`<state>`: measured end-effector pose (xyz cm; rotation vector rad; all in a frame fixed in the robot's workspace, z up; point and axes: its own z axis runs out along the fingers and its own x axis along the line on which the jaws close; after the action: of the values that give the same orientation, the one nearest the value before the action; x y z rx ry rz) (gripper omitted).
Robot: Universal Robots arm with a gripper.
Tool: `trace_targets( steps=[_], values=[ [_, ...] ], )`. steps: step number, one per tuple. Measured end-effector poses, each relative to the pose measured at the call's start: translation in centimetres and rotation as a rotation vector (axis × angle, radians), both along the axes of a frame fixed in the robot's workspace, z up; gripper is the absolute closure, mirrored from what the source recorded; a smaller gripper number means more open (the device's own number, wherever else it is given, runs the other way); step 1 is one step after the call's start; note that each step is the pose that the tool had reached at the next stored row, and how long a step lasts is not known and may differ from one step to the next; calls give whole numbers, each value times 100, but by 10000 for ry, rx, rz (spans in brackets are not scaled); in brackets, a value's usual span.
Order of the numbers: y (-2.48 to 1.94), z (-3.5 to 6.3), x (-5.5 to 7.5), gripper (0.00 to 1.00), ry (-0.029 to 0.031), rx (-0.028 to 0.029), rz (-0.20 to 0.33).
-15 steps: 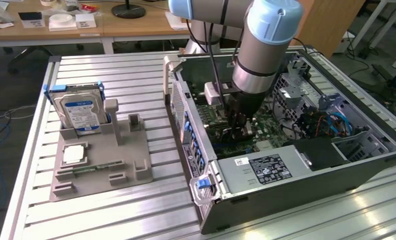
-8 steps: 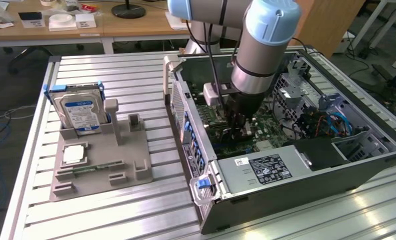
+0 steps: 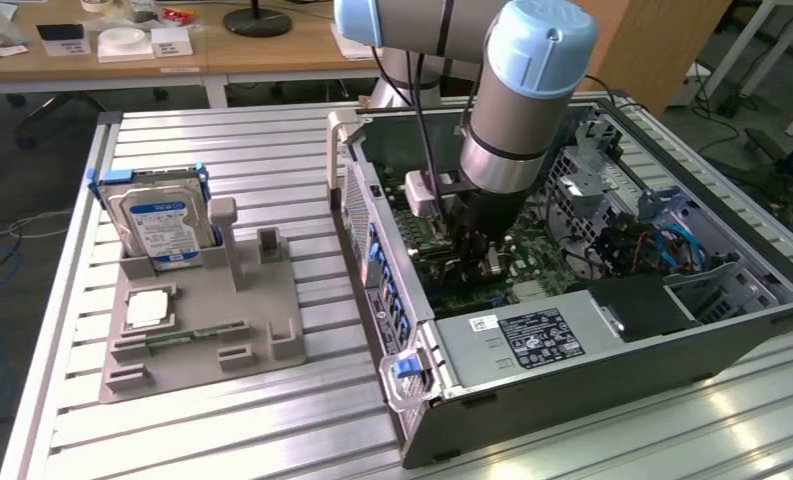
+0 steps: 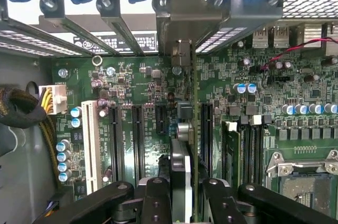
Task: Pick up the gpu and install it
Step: 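Insert the gpu into the slot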
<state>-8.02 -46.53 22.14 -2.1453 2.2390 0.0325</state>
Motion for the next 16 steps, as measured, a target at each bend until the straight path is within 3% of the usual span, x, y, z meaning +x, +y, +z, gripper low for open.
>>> trace_targets(
  steps=[6, 7, 9, 16],
  values=[
    [0, 2, 0, 72, -2, 3, -1],
    [4, -2, -2, 71, -14, 33, -7],
    [1, 54, -2, 65, -21, 1, -5],
    [0, 352, 0, 65, -48, 1, 0]
  ],
)
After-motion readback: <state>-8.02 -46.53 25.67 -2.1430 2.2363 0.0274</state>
